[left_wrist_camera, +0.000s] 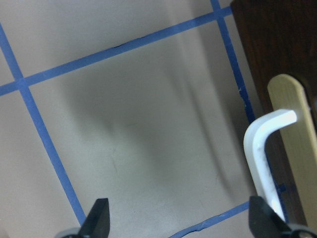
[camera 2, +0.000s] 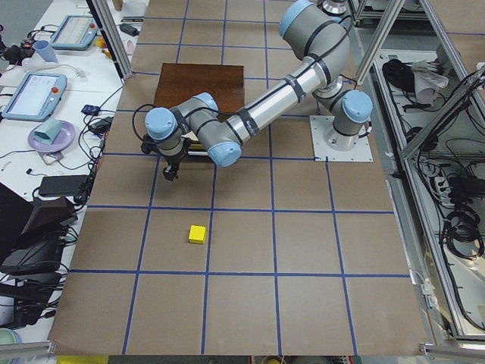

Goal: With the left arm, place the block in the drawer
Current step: 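Release the handle and move the left gripper toward the yellow cube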

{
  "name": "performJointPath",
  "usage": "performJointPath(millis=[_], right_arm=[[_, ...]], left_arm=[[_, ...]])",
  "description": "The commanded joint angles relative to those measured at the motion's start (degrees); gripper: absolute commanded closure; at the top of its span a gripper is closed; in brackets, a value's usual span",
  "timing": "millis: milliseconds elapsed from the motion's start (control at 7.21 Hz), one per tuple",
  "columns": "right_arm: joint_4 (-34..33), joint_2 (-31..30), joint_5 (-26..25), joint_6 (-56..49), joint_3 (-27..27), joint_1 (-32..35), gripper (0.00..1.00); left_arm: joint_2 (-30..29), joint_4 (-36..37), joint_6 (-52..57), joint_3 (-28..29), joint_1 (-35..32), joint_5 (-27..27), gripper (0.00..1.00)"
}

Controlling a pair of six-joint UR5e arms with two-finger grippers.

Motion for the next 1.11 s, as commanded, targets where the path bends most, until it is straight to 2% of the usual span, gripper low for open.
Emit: performJointPath(millis=[0, 555, 832, 971], right_arm=[[0.0, 0.0, 0.0, 0.0, -0.03, 0.0, 0.0], [0.0, 0.0, 0.0, 0.0, -0.03, 0.0, 0.0], [0.0, 0.0, 0.0, 0.0, -0.03, -0.09, 0.0], [0.0, 0.0, 0.0, 0.0, -0.03, 0.0, 0.0]], left_arm=[[-1.79, 2.33, 0.1, 1.63, 3.91, 0.09, 0.0], [-5.22, 4.99, 0.18, 1.64, 11.99, 1.24, 0.0], [-6.8, 5.08, 0.18, 1.55, 13.24, 1.24, 0.0], [-8.11, 10.3, 0.27, 0.94, 13.42, 1.41, 0.0]])
